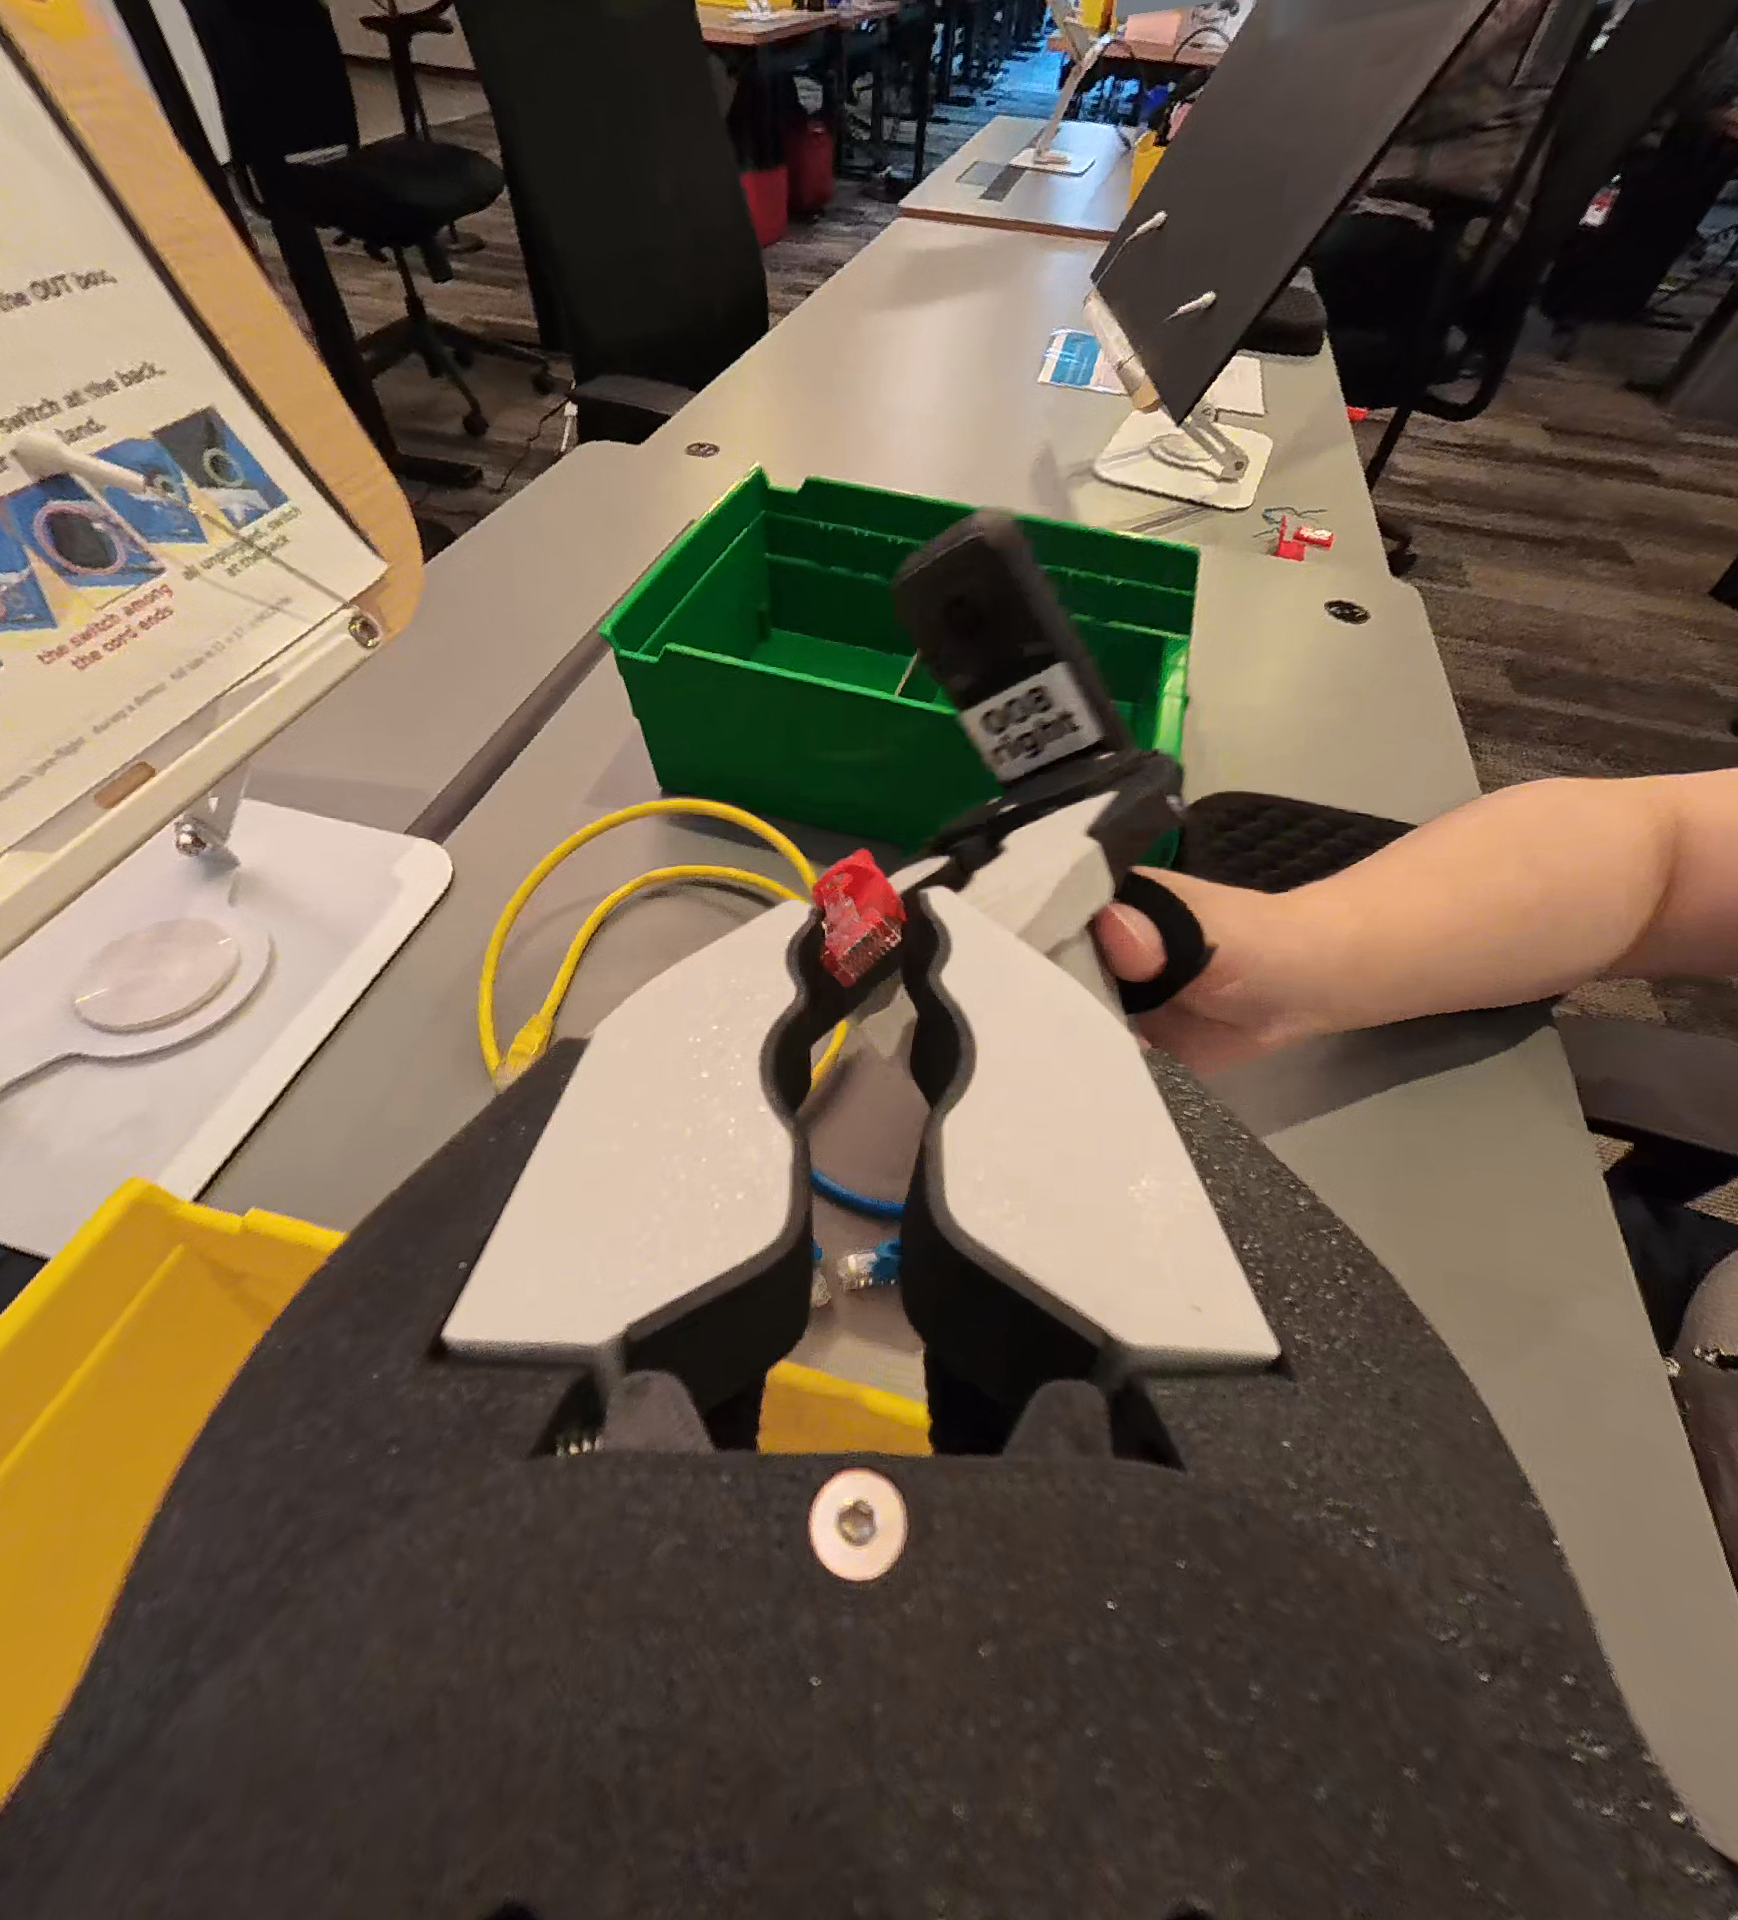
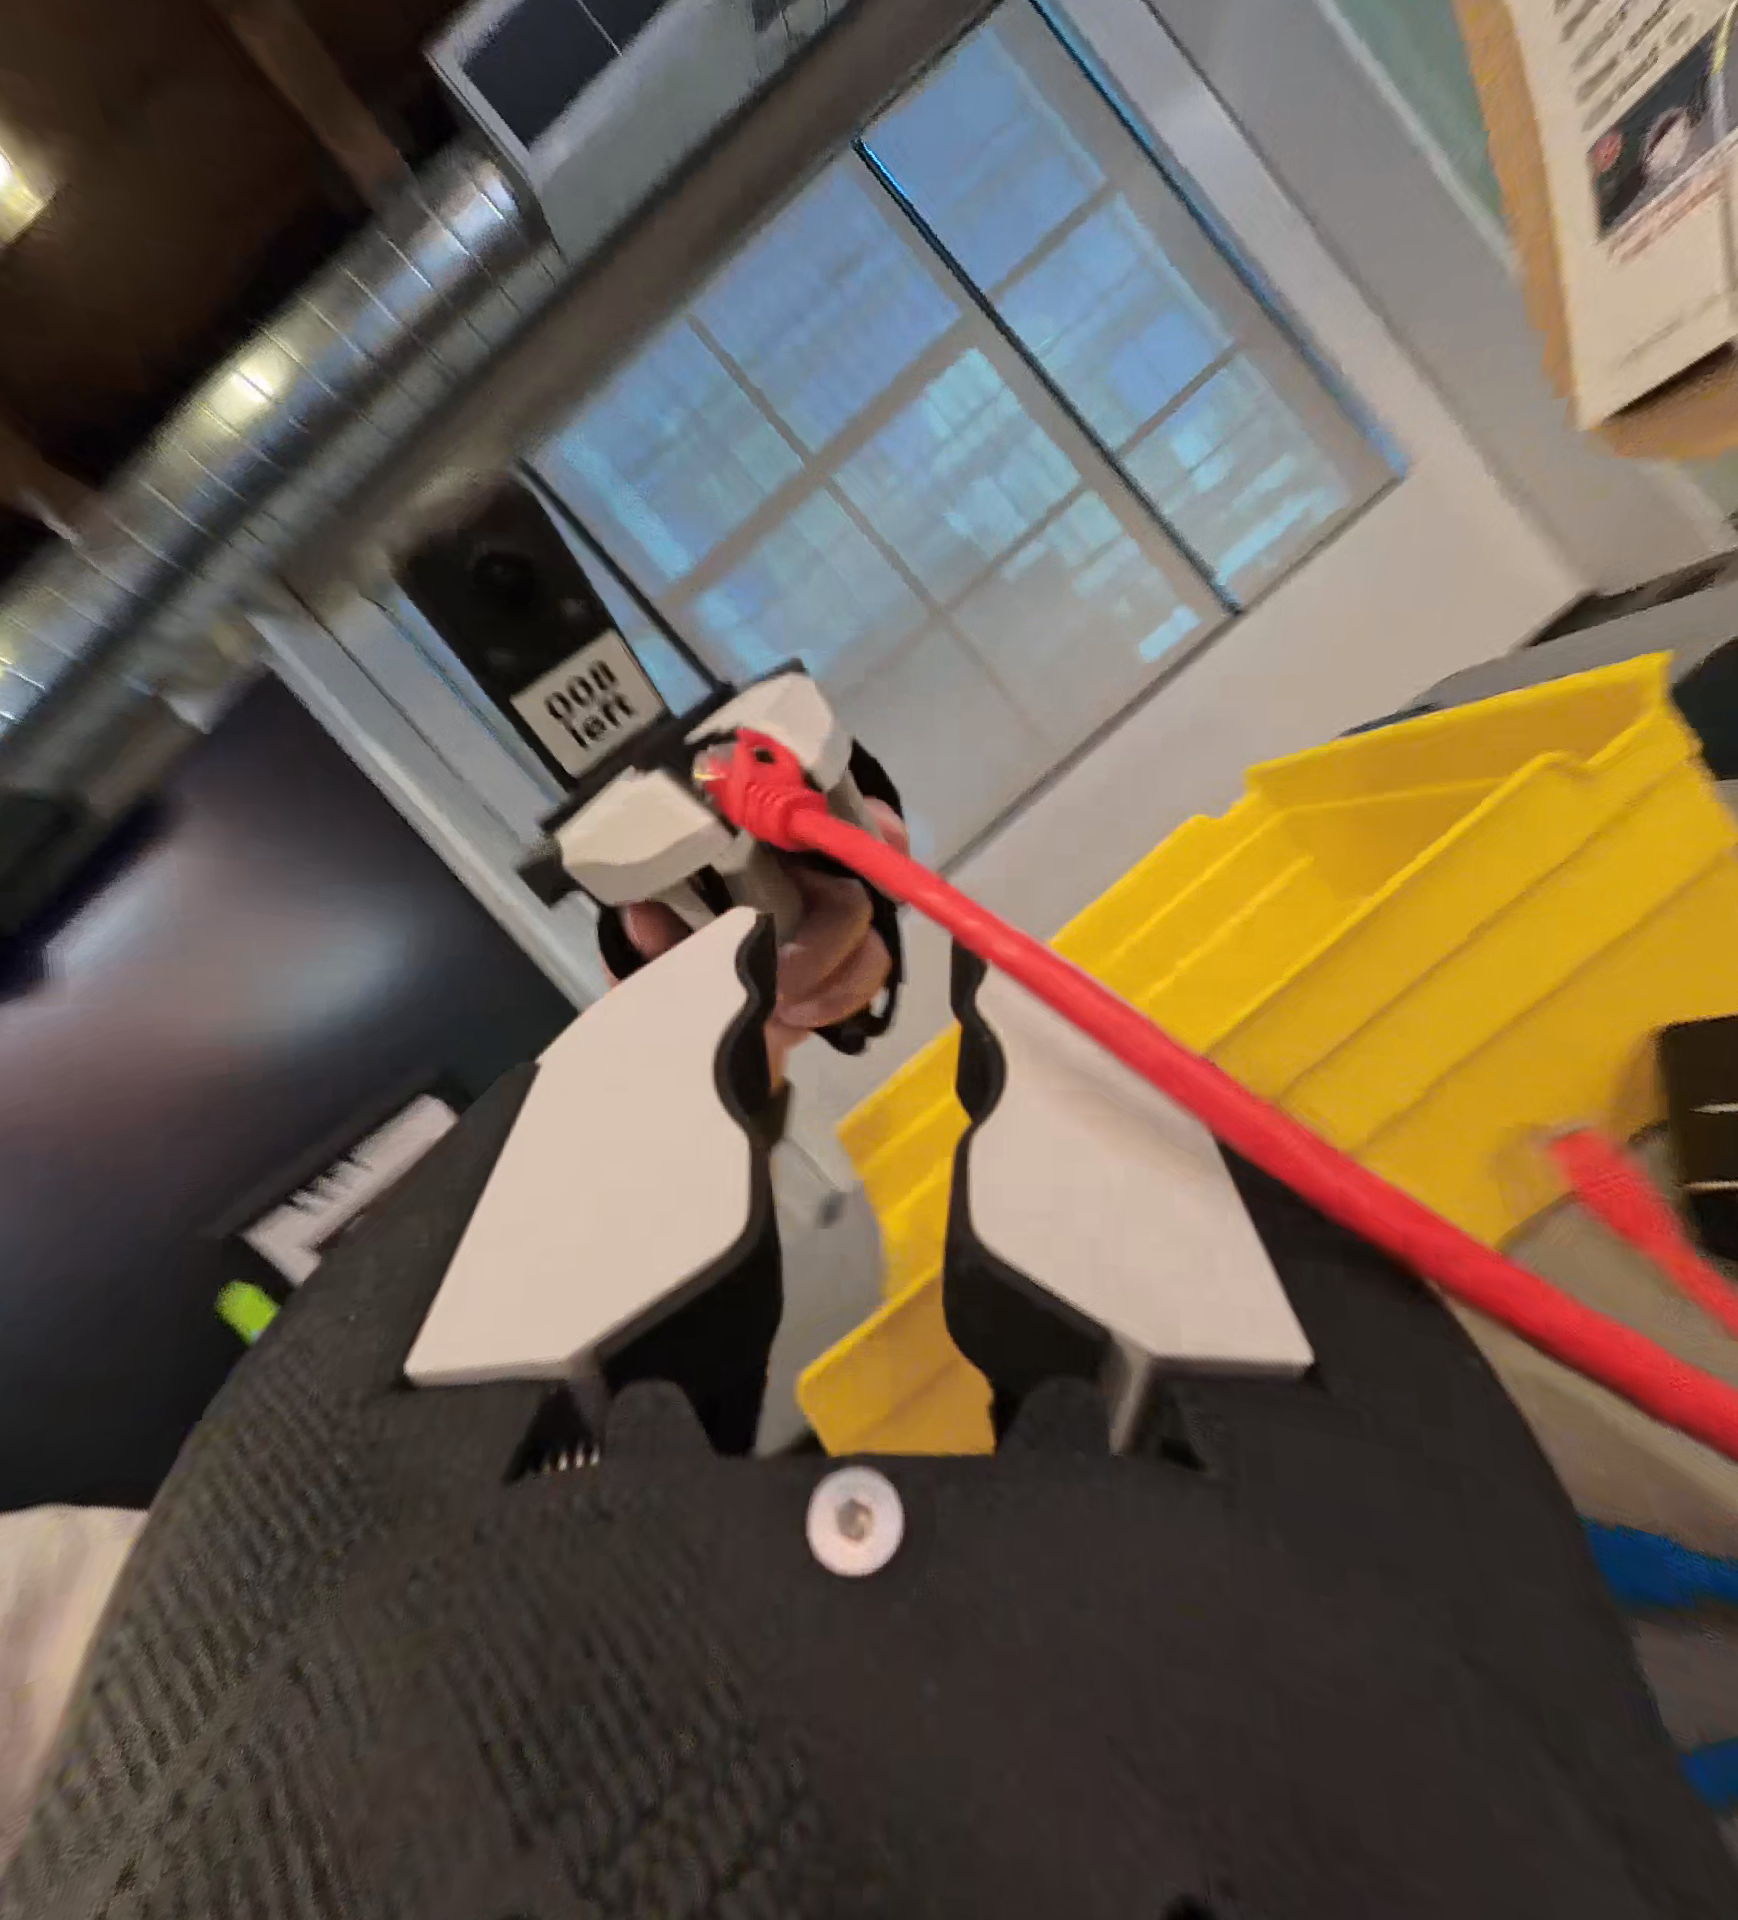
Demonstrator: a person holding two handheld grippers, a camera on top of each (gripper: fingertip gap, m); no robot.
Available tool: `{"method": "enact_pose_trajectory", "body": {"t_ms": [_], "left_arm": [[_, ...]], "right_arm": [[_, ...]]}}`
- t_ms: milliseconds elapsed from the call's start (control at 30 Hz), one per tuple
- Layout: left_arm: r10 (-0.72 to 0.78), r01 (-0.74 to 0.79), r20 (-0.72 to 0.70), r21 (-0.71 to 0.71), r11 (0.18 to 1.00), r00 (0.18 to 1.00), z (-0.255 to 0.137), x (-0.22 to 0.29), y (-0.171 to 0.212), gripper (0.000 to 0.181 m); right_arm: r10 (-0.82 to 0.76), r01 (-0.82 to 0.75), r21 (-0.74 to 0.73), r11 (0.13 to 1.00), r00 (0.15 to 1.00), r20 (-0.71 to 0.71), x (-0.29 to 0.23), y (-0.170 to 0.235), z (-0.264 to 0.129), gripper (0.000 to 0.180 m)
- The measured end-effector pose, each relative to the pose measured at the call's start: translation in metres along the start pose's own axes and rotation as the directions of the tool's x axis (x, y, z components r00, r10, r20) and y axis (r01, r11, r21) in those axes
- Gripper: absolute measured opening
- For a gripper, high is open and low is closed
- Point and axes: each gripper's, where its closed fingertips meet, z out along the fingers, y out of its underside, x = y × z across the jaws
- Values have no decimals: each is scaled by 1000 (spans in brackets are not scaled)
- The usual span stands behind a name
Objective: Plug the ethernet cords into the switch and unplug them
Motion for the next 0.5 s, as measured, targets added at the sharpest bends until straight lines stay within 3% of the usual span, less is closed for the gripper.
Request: {"method": "enact_pose_trajectory", "body": {"t_ms": [133, 267, 500], "left_arm": [[87, -87, -16, 11, 996, 996, -1, 12, -5, 13], [129, -128, -33, 18, 992, 991, -6, 18, -6, 13], [190, -189, -65, 25, 982, 980, -11, 28, -5, 13]], "right_arm": [[187, -198, 36, 979, 960, 210, -13, -11, -3, 29], [224, -249, 13, 968, 890, 398, -37, -18, -8, 19], [242, -248, -39, 968, 883, 401, -42, -14, -6, 10]]}}
